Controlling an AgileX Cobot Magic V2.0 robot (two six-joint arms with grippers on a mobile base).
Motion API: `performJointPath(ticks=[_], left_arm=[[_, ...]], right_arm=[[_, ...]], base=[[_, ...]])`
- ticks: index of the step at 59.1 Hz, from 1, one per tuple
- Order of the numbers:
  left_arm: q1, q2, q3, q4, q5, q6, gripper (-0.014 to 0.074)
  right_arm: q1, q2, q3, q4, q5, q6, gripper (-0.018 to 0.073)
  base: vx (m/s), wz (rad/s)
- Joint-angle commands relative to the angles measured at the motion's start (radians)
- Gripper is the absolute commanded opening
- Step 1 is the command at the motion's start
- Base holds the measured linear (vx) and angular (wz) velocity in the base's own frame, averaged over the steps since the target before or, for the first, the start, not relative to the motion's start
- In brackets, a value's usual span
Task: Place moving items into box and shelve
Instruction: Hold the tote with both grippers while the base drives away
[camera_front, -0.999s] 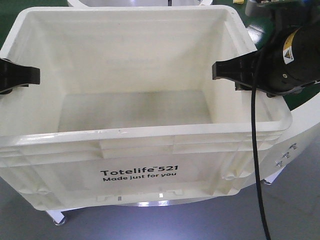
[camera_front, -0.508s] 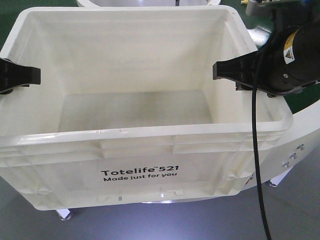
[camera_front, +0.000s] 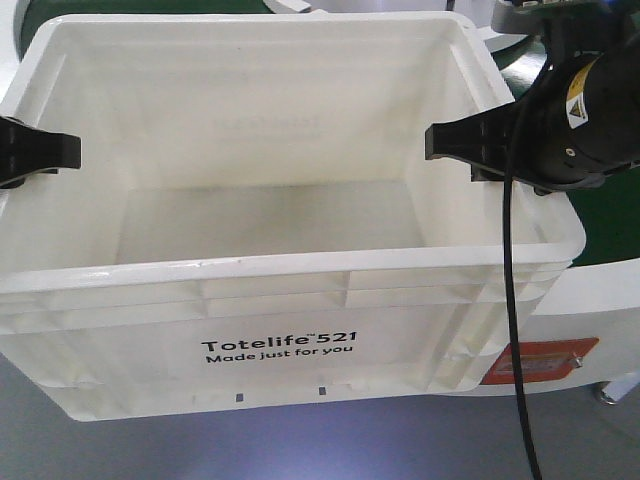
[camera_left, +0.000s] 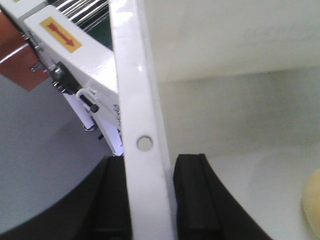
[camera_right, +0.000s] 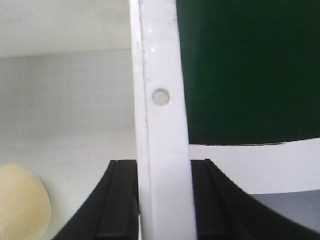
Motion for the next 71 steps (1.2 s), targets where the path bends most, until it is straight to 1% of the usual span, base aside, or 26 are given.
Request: performJointPath(ticks=[1,23,71], left_arm=[[-0.004,-0.039,-0.043,0.067,-0.122,0.017,0.0169],[-0.004,-0.039,-0.043,0.067,-0.122,0.017,0.0169],[-0.004,-0.039,-0.043,0.067,-0.122,0.017,0.0169]], right_arm=[[-0.007,-0.035,-0.04,-0.117,-0.04,-0.004,0.011],[-0.007,-0.035,-0.04,-0.117,-0.04,-0.004,0.011],[-0.007,-0.035,-0.04,-0.117,-0.04,-0.004,0.011]], base=[[-0.07,0.39],[-0.09,0.48],[-0.15,0.64]])
